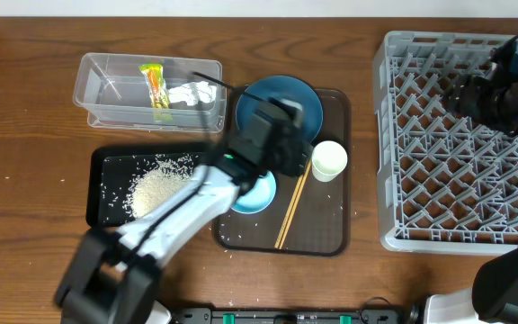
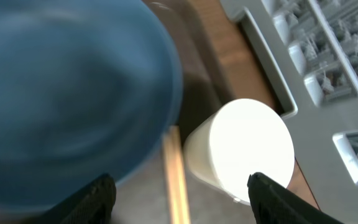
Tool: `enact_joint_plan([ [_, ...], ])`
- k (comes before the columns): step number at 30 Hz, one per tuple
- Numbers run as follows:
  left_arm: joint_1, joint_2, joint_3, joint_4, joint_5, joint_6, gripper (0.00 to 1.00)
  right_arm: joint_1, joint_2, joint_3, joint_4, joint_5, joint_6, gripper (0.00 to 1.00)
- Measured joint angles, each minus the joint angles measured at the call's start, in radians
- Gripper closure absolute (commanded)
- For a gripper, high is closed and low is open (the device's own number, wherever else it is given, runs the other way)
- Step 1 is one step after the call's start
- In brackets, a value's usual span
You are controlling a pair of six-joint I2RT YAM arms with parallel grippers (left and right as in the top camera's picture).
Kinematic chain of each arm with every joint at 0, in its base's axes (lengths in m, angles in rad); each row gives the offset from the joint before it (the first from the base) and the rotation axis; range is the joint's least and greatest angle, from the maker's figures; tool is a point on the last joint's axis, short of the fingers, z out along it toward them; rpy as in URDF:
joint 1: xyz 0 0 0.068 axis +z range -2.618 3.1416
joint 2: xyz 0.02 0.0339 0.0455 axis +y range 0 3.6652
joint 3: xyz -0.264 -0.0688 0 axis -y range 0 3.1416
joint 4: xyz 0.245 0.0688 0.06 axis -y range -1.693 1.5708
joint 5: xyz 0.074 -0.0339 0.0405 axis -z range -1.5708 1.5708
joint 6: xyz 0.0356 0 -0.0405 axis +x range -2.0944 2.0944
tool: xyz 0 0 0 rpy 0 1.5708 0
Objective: Sort waste into correct bins and load items into the dishwasher rack
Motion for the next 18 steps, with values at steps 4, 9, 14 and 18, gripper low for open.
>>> enact_joint_plan([
  [4, -0.054, 0.097, 0.0, 0.048, 0.005, -0.009, 0.44, 0.004, 0.0, 0.0, -0.009, 0.007, 0.0, 0.25],
  [9, -0.066, 0.153, 0.0, 0.021, 0.01, -0.028, 0.81, 0.004, 0.0, 0.0, -0.019, 0.015, 0.0, 0.24],
  [14, -0.053, 0.127, 0.0, 0.009, 0.012, -0.054, 0.94, 0.004, 0.0, 0.0, -0.02, 0.022, -0.005, 0.23],
  [18, -0.009, 0.034, 0.0, -0.031, 0.024, -0.092, 0.94, 0.004, 0.0, 0.0, -0.023, 0.043, -0.009, 0.21],
])
